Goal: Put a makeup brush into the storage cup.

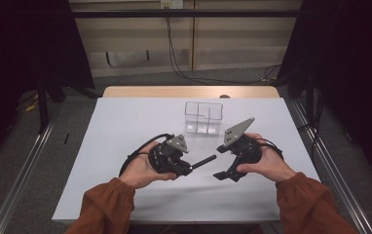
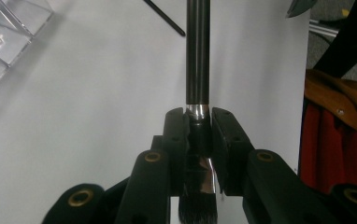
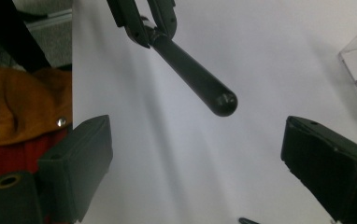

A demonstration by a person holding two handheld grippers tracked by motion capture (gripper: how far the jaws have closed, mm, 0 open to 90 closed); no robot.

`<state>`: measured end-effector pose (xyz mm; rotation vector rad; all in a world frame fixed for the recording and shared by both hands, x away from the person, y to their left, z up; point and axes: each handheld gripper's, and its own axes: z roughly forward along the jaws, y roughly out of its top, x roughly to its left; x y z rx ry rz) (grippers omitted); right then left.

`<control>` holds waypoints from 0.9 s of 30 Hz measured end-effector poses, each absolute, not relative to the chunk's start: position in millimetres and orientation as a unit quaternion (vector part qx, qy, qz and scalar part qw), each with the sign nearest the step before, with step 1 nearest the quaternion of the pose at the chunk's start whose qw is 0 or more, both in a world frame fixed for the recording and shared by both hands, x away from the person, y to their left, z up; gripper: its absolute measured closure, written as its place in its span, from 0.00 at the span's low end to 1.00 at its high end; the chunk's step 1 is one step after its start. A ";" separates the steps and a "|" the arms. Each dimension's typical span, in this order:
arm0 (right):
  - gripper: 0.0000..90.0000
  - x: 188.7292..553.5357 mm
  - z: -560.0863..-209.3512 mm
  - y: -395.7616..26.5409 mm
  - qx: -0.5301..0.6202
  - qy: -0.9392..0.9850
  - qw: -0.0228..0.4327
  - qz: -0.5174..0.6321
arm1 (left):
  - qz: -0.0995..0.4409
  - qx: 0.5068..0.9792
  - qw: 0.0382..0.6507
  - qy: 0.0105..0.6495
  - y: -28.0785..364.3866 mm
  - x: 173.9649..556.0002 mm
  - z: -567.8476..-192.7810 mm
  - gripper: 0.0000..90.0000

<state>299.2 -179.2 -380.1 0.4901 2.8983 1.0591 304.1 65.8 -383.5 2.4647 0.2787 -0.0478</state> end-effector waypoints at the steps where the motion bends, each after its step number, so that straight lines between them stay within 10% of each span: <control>1: 0.09 300.3 -381.5 -177.1 0.153 0.931 0.005 0.332 | -0.019 0.941 0.322 0.106 65.4 304.1 -383.8 0.85; 27: 0.26 313.6 -396.0 -148.5 0.109 0.973 -0.063 0.191 | -0.039 0.968 0.236 0.072 53.0 303.9 -389.5 0.85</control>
